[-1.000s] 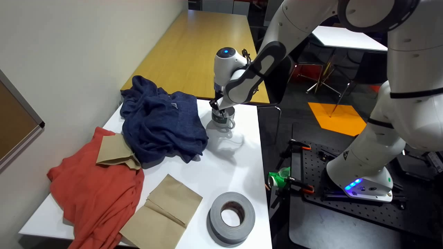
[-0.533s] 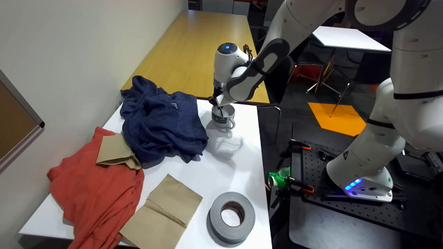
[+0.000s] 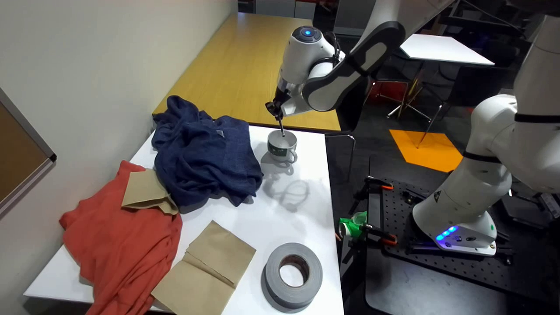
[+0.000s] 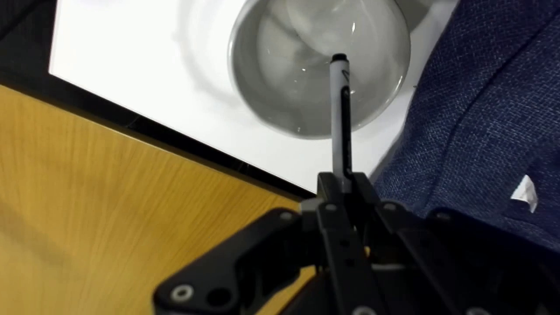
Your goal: Take the black marker out of the mug and put it on the table
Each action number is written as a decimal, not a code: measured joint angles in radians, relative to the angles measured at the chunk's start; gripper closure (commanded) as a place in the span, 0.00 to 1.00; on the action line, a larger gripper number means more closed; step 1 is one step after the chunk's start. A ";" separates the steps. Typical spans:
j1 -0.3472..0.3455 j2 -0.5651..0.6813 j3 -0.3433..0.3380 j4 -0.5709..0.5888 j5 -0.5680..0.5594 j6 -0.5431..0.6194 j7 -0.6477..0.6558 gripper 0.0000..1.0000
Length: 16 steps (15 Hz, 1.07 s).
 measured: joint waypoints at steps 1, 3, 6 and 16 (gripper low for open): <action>0.001 -0.033 0.003 -0.017 -0.025 0.000 0.003 0.97; -0.005 -0.096 0.025 -0.050 -0.060 -0.007 0.003 0.97; -0.039 -0.172 0.109 -0.100 -0.069 -0.024 -0.033 0.97; -0.125 -0.193 0.332 -0.205 -0.021 -0.035 -0.268 0.97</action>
